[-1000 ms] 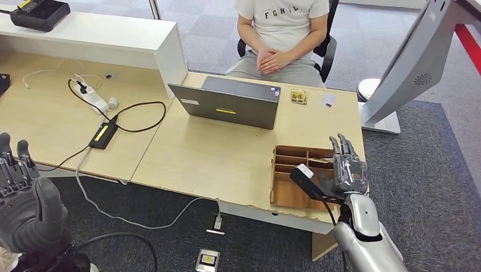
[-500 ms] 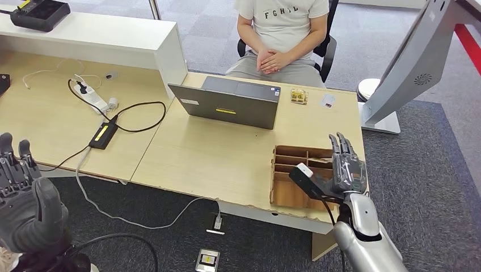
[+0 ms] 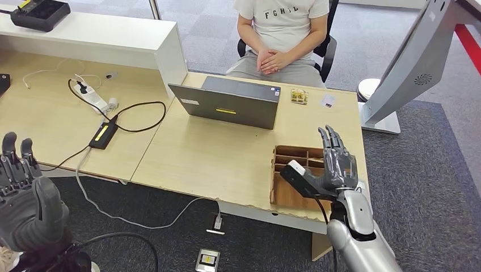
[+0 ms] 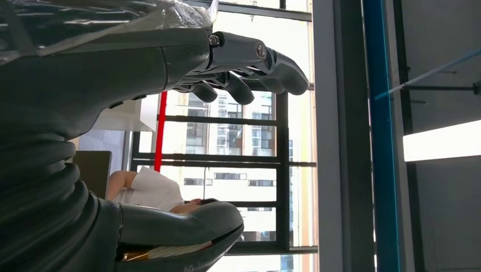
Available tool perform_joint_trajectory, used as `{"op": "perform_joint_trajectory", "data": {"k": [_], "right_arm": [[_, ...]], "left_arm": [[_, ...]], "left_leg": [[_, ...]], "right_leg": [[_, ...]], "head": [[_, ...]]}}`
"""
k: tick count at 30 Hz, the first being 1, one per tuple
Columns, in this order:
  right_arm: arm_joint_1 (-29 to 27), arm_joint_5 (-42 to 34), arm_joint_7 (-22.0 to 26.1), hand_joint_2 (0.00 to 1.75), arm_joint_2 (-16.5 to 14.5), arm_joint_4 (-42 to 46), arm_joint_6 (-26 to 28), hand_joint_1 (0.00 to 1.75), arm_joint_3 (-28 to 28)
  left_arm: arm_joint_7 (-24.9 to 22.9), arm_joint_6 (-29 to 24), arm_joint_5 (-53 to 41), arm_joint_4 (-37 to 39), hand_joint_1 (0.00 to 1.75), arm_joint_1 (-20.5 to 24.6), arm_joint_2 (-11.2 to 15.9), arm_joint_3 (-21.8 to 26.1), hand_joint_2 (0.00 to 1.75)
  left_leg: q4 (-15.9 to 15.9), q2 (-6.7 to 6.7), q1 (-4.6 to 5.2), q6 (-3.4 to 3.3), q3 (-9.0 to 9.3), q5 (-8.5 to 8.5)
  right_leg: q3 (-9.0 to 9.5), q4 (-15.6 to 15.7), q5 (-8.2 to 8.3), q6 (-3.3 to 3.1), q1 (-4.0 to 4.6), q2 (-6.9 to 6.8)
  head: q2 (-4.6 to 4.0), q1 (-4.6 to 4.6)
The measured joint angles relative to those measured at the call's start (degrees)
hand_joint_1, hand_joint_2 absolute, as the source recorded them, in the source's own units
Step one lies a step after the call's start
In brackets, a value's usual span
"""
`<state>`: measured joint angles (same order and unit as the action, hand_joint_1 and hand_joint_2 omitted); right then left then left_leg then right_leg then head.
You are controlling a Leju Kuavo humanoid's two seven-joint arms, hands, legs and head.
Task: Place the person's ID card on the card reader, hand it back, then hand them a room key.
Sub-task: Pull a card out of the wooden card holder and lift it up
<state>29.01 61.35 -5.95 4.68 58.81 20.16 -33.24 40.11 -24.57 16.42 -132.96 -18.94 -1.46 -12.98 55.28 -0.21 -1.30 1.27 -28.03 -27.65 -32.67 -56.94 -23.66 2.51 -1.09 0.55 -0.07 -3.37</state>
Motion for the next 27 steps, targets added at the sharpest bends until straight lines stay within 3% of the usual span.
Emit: {"op": "perform_joint_trajectory", "data": {"k": [20,27], "right_arm": [[0.94,2.17,-1.43,1.75,-0.80,-3.75,0.89,0.00,-0.90],[1.41,2.37,-1.95,1.75,-0.62,-6.06,1.84,0.08,-0.92]], "left_arm": [[0.02,-1.74,-0.74,-0.50,0.33,0.03,-0.38,-0.02,1.75],[0.02,-1.24,-0.32,-0.50,0.33,0.04,-0.38,-0.03,1.75]], "left_leg": [[0.00,-0.01,0.00,0.00,-0.01,0.00],[0.00,-0.01,0.00,0.00,0.00,0.00]], "right_leg": [[0.00,0.00,0.00,0.00,0.00,0.00],[-0.01,0.00,0.00,0.00,0.00,0.00]], "head": [[0.00,-0.01],[0.00,-0.01]]}}
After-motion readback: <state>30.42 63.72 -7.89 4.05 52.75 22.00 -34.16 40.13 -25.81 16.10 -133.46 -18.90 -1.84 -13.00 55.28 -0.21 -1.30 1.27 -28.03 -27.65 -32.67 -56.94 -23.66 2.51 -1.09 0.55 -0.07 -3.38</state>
